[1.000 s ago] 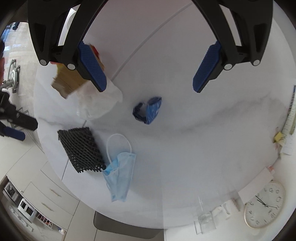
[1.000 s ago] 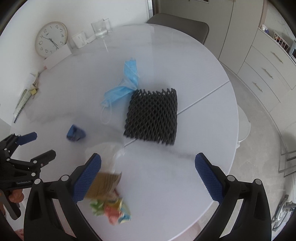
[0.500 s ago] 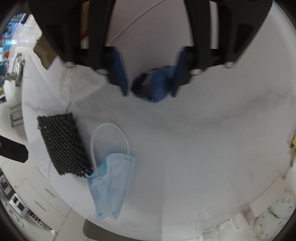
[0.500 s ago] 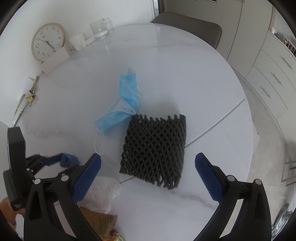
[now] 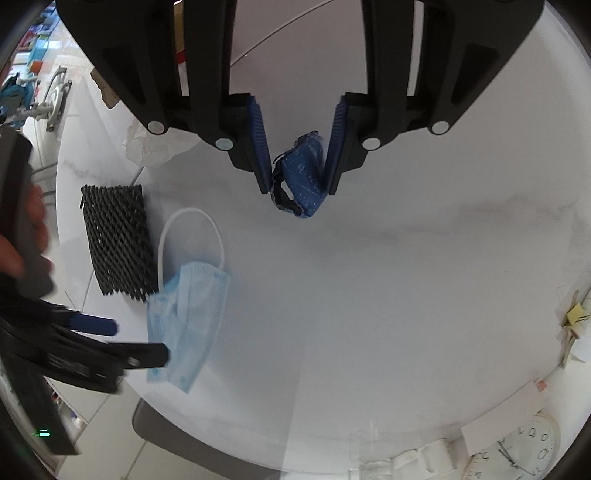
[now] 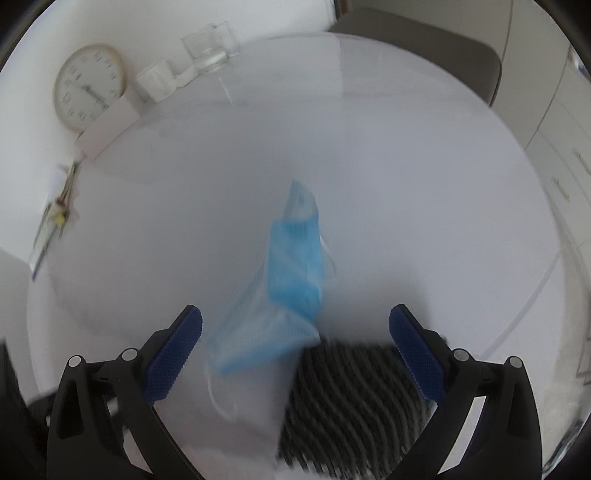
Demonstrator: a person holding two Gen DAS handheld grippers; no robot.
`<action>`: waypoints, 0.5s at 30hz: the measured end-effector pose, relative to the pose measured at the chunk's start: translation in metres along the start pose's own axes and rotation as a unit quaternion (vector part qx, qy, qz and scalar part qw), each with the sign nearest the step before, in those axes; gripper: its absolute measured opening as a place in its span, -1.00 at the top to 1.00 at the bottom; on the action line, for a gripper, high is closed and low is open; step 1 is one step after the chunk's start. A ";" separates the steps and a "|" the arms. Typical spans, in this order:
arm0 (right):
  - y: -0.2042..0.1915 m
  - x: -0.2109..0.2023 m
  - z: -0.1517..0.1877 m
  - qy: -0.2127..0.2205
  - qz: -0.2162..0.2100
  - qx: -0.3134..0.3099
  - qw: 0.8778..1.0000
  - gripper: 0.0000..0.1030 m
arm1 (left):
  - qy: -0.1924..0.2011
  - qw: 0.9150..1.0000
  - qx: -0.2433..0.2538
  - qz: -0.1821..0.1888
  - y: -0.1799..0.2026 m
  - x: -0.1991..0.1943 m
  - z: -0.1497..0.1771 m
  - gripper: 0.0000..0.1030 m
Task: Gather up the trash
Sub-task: 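Grasp the blue face mask with the right tool while the left tool holds the cloth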
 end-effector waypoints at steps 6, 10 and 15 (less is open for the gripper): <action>-0.003 0.028 -0.013 -0.036 -0.032 0.016 0.999 0.60 | 0.018 1.000 -0.015 -0.006 -0.015 -0.012 -0.004 0.43; -0.015 0.014 -0.012 -0.012 -0.045 0.003 0.999 0.80 | 0.027 0.999 -0.016 -0.014 -0.017 -0.018 -0.005 0.43; -0.032 -0.036 -0.004 0.043 -0.062 -0.014 0.997 0.81 | 0.040 0.999 -0.001 -0.012 -0.009 -0.037 -0.001 0.43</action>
Point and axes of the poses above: each gripper's, at about its wrist camera, not at the fingertips, and x roughly the way its jaws point, y to its right, z to its underside, the point moved 4 cm from there along x, roughly the way its jaws point, and after that the axes turned 5 degrees about -y, right-handed, at the moved point
